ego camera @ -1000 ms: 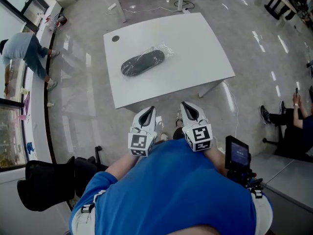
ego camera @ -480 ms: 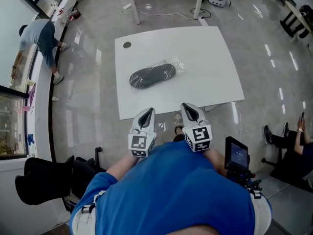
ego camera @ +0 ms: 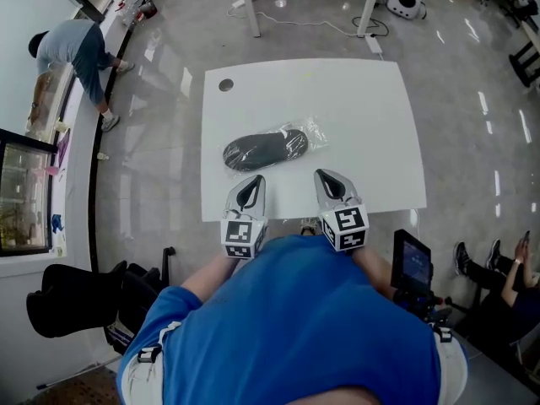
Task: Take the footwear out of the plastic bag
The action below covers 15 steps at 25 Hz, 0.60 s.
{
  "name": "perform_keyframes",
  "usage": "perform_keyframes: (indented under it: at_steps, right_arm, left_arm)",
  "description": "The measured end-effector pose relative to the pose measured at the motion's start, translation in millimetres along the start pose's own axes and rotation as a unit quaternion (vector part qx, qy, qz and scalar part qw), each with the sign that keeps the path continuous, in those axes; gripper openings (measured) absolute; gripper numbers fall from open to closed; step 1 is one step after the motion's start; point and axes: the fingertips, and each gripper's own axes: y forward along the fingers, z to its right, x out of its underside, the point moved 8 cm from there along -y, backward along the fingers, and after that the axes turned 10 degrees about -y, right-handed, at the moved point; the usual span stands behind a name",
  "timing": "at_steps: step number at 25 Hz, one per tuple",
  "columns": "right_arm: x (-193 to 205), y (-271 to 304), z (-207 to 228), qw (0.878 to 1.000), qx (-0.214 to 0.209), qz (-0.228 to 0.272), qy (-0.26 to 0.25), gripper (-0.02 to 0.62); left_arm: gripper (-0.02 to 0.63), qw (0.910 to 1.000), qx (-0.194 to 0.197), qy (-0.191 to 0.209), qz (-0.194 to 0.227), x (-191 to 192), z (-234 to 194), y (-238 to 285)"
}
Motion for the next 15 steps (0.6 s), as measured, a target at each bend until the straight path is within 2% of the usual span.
perform_keyframes:
  at_steps: [9, 15]
  right_arm:
    - [20, 46, 50, 0.998, -0.06, -0.031, 0.012, 0.003]
    - [30, 67, 62, 0.995, -0.087, -0.052, 0.015, 0.003]
  left_arm:
    - [0.007, 0.9984, -0.041, 0.014, -0.037, 6, -9, 54]
    - [0.008, 0.9952, -0.073, 0.021, -0.062, 10, -27, 60]
